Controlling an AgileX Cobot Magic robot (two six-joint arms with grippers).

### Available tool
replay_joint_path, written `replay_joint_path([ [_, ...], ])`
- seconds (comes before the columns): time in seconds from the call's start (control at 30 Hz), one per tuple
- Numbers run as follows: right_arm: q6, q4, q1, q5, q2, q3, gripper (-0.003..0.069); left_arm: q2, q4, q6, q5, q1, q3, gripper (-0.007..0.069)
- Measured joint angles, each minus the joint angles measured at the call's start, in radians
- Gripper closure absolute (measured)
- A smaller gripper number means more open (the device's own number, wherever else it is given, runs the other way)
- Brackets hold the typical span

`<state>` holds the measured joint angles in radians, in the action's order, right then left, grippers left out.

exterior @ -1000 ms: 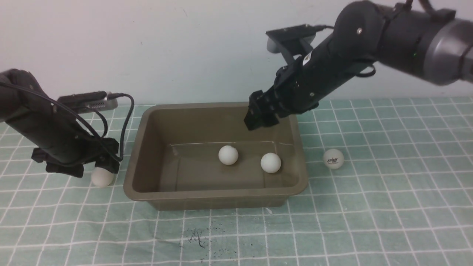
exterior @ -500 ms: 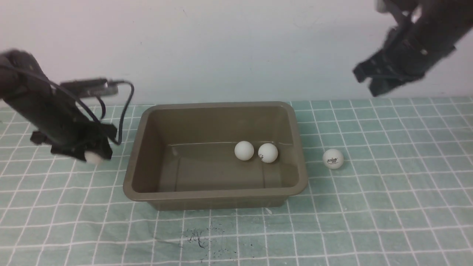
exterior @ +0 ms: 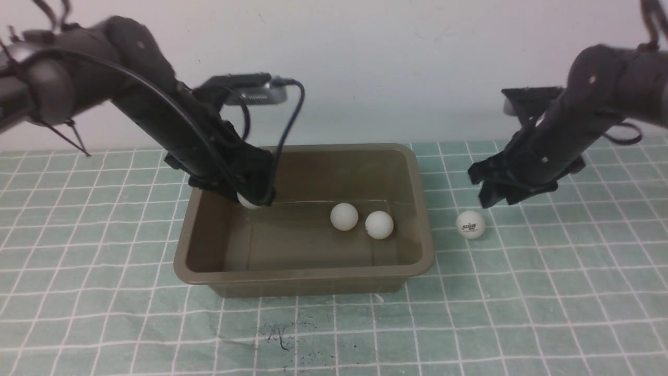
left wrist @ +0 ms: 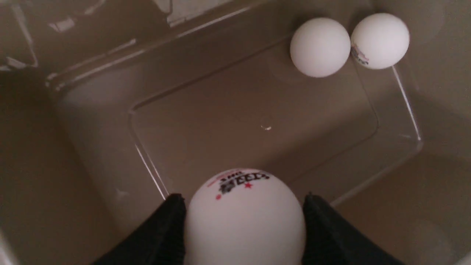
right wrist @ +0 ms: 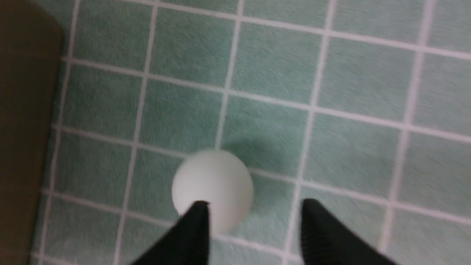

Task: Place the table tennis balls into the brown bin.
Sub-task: 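Drop the ball into the bin, then reach for and grasp a ping pong ball on the table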

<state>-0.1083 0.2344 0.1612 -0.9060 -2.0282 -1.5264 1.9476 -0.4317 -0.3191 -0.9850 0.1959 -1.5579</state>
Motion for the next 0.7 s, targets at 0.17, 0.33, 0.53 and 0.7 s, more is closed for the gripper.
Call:
replay_joint_path([
  [0.17,-0.027,0.043,0.014,0.027,-0.066,0.000,0.0053,0.017,0.053,0.105,0.016,0.022,-0.007,0.0020],
  [0.33,-0.027,0.053,0.016,0.049,-0.108,0.000,0.0067,0.004,0.103,0.127,-0.078,0.022,-0.084,0.0064],
  [0.53,-0.002,0.045,0.016,-0.055,-0.089,-0.047,0.0295,-0.137,0.278,0.195,-0.190,0.022,-0.167,0.0502],
  [0.7,0.036,0.070,0.021,-0.165,0.064,-0.113,0.0293,-0.370,0.417,0.300,-0.233,0.022,-0.135,0.0624],
])
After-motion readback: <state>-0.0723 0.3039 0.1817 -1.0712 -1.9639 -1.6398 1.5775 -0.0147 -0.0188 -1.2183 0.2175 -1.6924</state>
